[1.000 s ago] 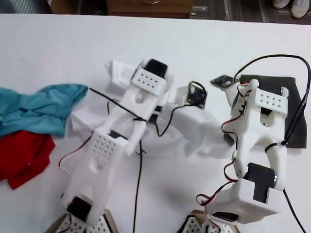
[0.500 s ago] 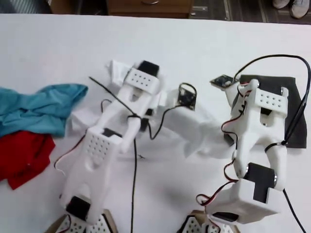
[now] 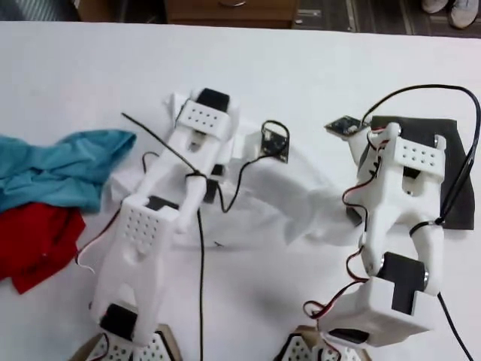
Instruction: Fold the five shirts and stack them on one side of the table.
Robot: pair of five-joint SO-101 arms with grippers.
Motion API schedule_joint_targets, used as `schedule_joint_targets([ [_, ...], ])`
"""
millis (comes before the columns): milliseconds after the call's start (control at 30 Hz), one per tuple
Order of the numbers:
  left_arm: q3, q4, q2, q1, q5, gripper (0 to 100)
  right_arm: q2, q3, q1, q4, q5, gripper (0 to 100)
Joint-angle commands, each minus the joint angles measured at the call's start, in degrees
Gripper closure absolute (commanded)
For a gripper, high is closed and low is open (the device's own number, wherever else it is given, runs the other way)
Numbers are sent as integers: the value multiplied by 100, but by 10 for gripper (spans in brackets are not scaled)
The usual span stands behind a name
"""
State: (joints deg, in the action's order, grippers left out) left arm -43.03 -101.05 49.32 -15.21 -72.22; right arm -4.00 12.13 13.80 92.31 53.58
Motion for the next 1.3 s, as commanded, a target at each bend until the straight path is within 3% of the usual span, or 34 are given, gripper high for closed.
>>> schedule_joint_targets([
  [0, 4, -114, -475, -132, -35, 876, 303, -18, 57, 13, -9, 978],
  [100, -4, -114, -510, -123, -35, 988, 303, -18, 57, 13, 0, 978],
  [367, 4, -123, -1213, -26, 299, 980, 295, -18, 57, -180, 0, 978],
  [800, 1323, -123, -3534, -26, 1925, 979, 567, -273, 22, -637, -18, 978],
  [967, 2281, -123, -4615, 88, 2611, 979, 1604, -360, -154, -374, 9, 978],
  [1267, 4189, -79, -5319, 967, 2681, 979, 4541, 993, -1367, -312, 35, 978],
])
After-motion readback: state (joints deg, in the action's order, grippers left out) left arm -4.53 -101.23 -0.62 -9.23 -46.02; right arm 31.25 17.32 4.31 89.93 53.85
